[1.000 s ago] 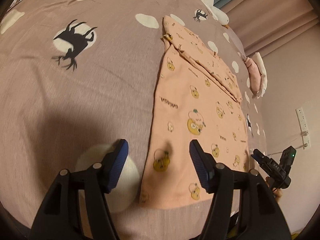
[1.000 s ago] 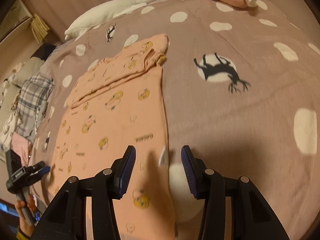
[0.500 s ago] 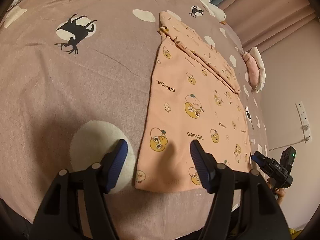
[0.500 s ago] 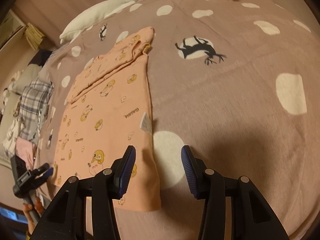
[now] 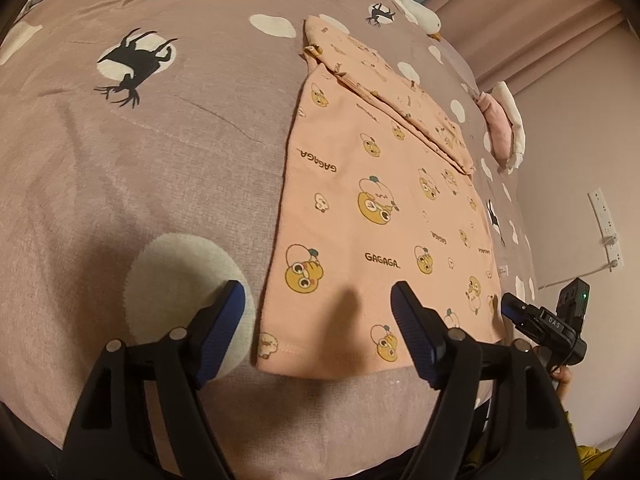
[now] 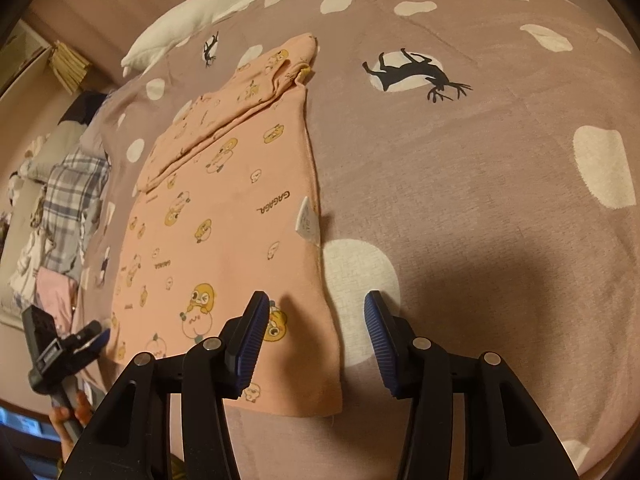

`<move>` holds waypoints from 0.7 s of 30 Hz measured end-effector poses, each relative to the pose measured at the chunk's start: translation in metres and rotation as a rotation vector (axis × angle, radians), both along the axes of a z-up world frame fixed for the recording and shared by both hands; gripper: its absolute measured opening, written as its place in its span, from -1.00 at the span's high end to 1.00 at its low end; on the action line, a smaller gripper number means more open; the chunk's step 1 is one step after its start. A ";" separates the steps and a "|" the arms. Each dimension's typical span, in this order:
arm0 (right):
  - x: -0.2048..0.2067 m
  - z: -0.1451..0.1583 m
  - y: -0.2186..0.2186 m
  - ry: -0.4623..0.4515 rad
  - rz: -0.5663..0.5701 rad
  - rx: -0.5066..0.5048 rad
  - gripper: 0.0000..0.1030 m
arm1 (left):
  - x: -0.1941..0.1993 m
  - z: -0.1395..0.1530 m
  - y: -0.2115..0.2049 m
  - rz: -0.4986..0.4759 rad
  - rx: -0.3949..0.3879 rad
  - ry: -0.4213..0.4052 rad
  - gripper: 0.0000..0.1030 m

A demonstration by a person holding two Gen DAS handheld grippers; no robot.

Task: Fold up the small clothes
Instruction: 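Grasp the hem edge of the shirt with the right gripper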

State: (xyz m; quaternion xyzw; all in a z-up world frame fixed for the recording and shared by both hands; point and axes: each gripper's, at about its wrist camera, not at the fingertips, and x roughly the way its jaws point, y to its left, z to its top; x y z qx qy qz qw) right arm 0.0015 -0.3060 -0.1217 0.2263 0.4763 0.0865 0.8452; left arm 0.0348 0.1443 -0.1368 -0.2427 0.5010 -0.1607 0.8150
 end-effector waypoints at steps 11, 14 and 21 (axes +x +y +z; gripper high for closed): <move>0.016 -0.004 0.010 -0.013 0.032 0.030 0.04 | 0.026 -0.005 -0.006 -0.031 -0.065 0.003 -0.47; 0.024 -0.006 0.012 -0.017 0.036 0.071 0.04 | 0.040 -0.006 -0.009 -0.043 -0.112 0.008 -0.47; 0.027 -0.010 0.005 -0.007 0.029 0.194 0.04 | 0.042 -0.006 -0.015 -0.082 -0.178 0.008 -0.45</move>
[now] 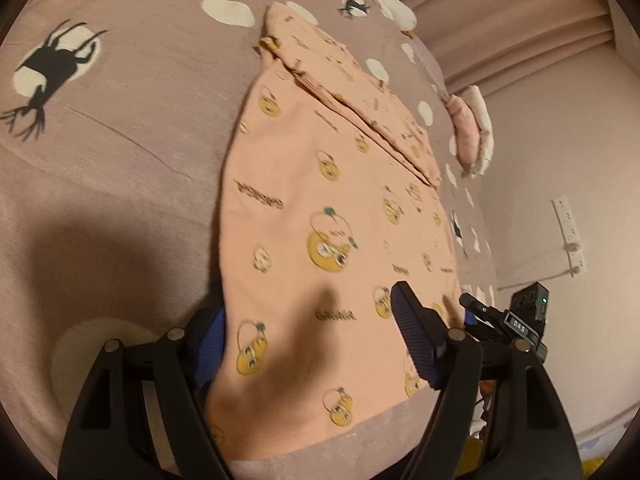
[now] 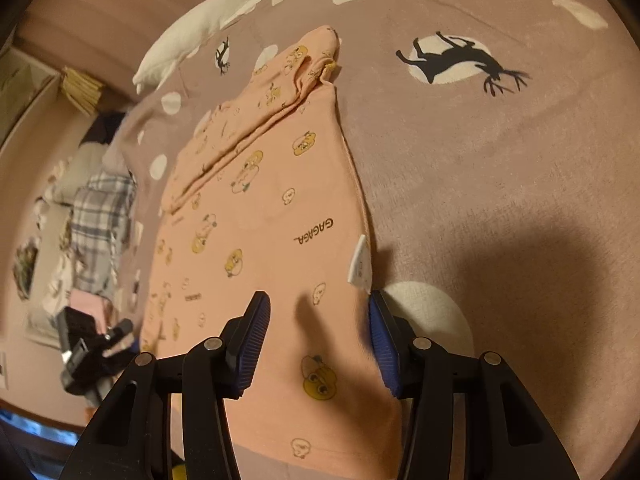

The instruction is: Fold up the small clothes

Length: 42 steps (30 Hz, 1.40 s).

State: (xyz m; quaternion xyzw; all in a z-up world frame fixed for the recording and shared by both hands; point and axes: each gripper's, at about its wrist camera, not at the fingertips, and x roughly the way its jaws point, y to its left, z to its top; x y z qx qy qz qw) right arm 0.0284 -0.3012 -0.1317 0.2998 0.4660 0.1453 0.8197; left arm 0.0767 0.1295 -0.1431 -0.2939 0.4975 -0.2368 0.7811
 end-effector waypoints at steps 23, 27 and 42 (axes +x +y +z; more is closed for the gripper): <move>-0.013 -0.014 0.000 0.056 0.133 0.117 0.53 | -0.013 -0.016 -0.006 -0.022 -0.001 0.054 0.68; -0.024 -0.019 -0.005 0.063 0.144 0.099 0.82 | -0.023 -0.021 0.002 -0.014 -0.034 0.079 0.84; -0.006 0.024 -0.003 -0.136 0.133 0.226 0.87 | 0.005 0.017 -0.002 0.003 -0.218 -0.014 0.91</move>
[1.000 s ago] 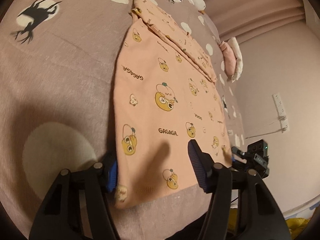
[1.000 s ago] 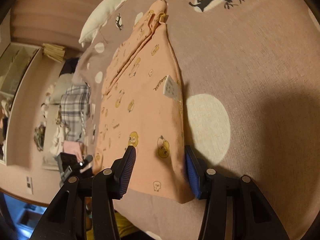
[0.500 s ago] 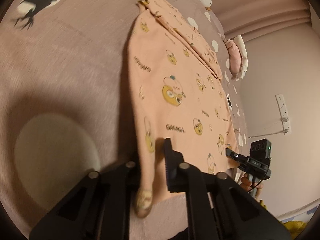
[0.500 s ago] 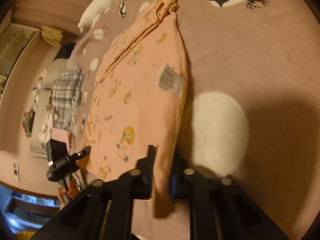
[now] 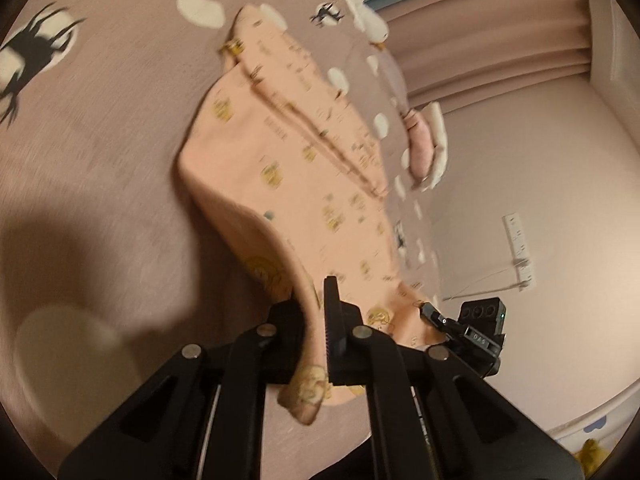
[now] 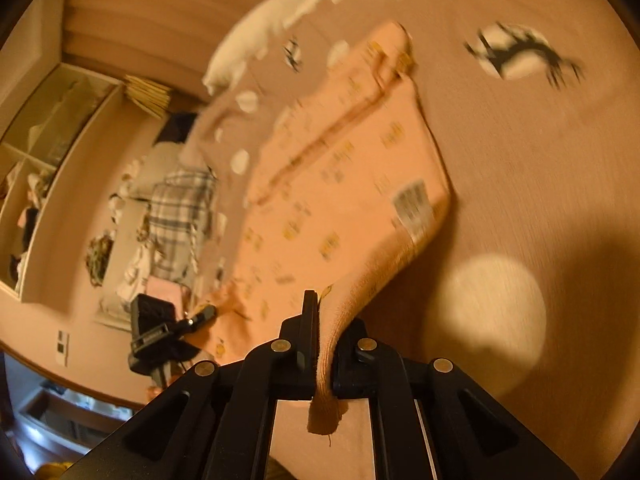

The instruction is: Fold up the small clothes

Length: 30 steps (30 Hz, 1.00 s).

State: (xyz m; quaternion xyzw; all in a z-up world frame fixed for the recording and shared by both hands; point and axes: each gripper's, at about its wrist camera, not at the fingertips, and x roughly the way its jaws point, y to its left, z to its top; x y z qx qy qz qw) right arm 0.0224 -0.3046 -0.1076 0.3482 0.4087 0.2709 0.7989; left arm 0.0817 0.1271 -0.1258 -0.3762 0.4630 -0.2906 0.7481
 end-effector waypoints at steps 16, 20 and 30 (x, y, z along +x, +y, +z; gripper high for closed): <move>0.074 0.062 0.003 -0.166 -0.074 -0.020 0.87 | 0.091 0.050 0.004 0.117 -0.093 -0.094 0.93; 0.108 0.075 0.000 -0.178 -0.105 -0.017 0.87 | 0.127 0.056 0.008 0.150 -0.087 -0.099 0.93; 0.207 0.074 -0.007 -0.108 -0.193 -0.035 0.87 | 0.225 0.039 0.013 0.242 -0.024 -0.027 0.93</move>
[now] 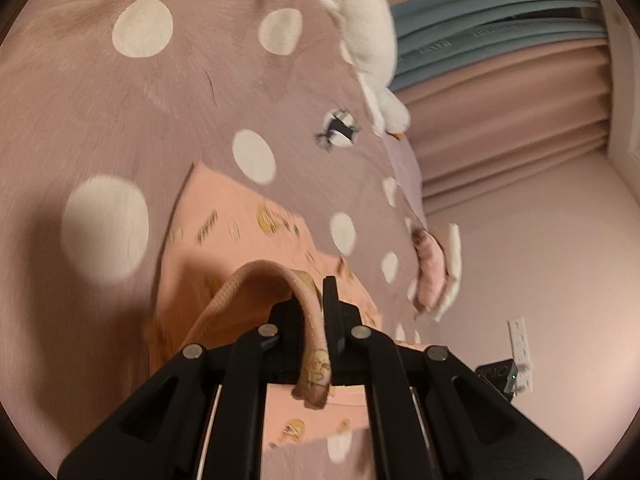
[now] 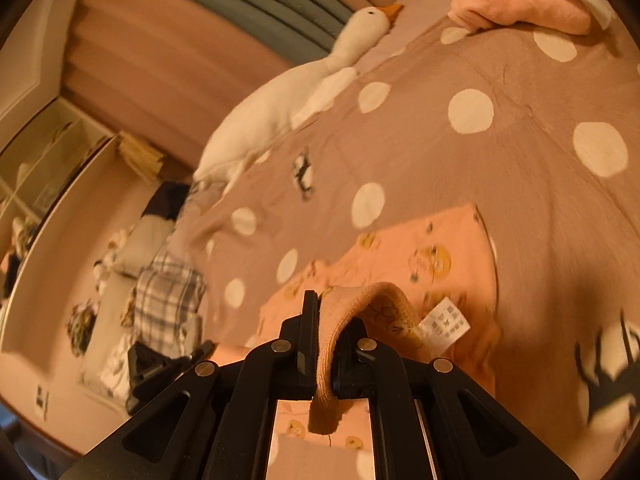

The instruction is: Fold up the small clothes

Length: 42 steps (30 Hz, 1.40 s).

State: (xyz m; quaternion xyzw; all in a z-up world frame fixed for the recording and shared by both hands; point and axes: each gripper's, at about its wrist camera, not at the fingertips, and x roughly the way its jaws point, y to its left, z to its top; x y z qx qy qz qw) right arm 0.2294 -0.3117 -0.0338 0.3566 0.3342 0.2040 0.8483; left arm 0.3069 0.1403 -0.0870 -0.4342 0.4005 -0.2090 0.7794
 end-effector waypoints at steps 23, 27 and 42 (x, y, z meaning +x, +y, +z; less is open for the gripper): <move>0.034 -0.012 -0.020 0.076 -0.009 -0.293 0.15 | 0.045 0.000 0.012 -0.067 0.454 0.040 0.30; 0.015 -0.021 0.029 0.048 0.194 -0.520 0.75 | 0.018 -0.011 -0.040 -0.308 0.644 -0.007 0.57; 0.096 -0.014 0.046 0.009 -0.028 -0.620 0.78 | 0.109 -0.019 -0.040 -0.051 0.591 0.058 0.56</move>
